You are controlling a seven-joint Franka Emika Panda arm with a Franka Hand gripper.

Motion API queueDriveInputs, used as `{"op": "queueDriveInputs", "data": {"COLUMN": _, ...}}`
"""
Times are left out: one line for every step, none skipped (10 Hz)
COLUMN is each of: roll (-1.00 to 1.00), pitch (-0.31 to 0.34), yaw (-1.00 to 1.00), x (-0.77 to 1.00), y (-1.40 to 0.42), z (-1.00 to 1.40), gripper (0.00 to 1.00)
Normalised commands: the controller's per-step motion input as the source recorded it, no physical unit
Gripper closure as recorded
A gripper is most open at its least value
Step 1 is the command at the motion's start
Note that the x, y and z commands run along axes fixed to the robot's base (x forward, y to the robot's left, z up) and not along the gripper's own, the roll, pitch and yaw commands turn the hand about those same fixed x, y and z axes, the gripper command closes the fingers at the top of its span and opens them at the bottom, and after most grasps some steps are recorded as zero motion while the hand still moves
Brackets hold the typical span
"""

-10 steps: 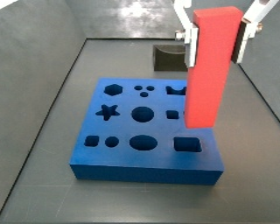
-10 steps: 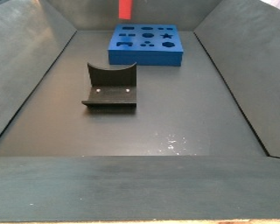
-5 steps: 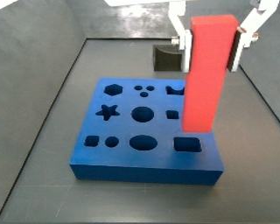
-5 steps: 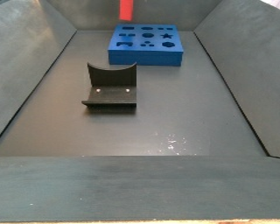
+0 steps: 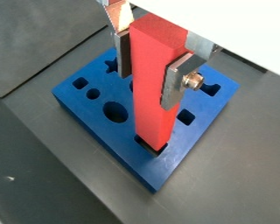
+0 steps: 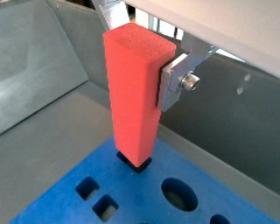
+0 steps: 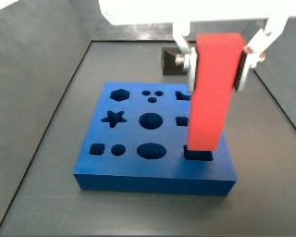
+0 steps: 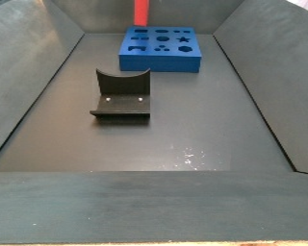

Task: Pick up the rectangle object. Move up. Place the rectangle object on the fixture. Regrasp the rectangle object. Move to above the board. Insert the rectangle object.
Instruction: Insert the rectangle object.

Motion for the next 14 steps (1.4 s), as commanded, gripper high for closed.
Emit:
{"op": "queueDriveInputs", "data": {"roll": 0.19, "pitch": 0.000, "yaw": 0.19, "x": 0.00, "y": -0.06, "z": -0.28, "gripper": 1.00}}
{"op": "queueDriveInputs", "data": {"roll": 0.00, "pitch": 0.000, "yaw": 0.00, "x": 0.00, "y": -0.06, "z": 0.00, "gripper": 1.00}}
{"op": "queueDriveInputs", "data": {"roll": -0.02, "pitch": 0.000, "yaw": 0.00, "x": 0.00, "y": -0.02, "z": -0.08, "gripper": 1.00}}
{"op": "queueDriveInputs", "data": {"roll": 0.00, "pitch": 0.000, "yaw": 0.07, "x": 0.02, "y": -0.05, "z": -0.13, "gripper": 1.00}}
{"op": "queueDriveInputs", "data": {"roll": 0.02, "pitch": 0.000, "yaw": 0.18, "x": 0.09, "y": -0.15, "z": -0.21, "gripper": 1.00}}
{"op": "queueDriveInputs", "data": {"roll": 0.00, "pitch": 0.000, "yaw": 0.11, "x": 0.01, "y": 0.00, "z": 0.00, "gripper": 1.00}}
{"op": "queueDriveInputs", "data": {"roll": -0.02, "pitch": 0.000, "yaw": 0.00, "x": 0.00, "y": 0.00, "z": -0.01, "gripper": 1.00}}
{"op": "queueDriveInputs", "data": {"roll": -0.01, "pitch": 0.000, "yaw": 0.11, "x": 0.20, "y": -0.07, "z": -0.18, "gripper": 1.00}}
{"op": "queueDriveInputs", "data": {"roll": -0.03, "pitch": 0.000, "yaw": 0.04, "x": 0.30, "y": -0.11, "z": -0.16, "gripper": 1.00}}
{"op": "queueDriveInputs", "data": {"roll": 0.01, "pitch": 0.000, "yaw": 0.00, "x": 0.00, "y": 0.00, "z": 0.00, "gripper": 1.00}}
{"op": "queueDriveInputs", "data": {"roll": 0.08, "pitch": 0.000, "yaw": 0.11, "x": -0.01, "y": 0.09, "z": -0.09, "gripper": 1.00}}
{"op": "queueDriveInputs", "data": {"roll": 0.24, "pitch": 0.000, "yaw": 0.24, "x": -0.34, "y": 0.22, "z": -0.12, "gripper": 1.00}}
{"op": "queueDriveInputs", "data": {"roll": 0.00, "pitch": 0.020, "yaw": 0.00, "x": 0.00, "y": 0.08, "z": 0.00, "gripper": 1.00}}
{"op": "queueDriveInputs", "data": {"roll": 0.00, "pitch": 0.000, "yaw": 0.01, "x": 0.00, "y": 0.00, "z": 0.00, "gripper": 1.00}}
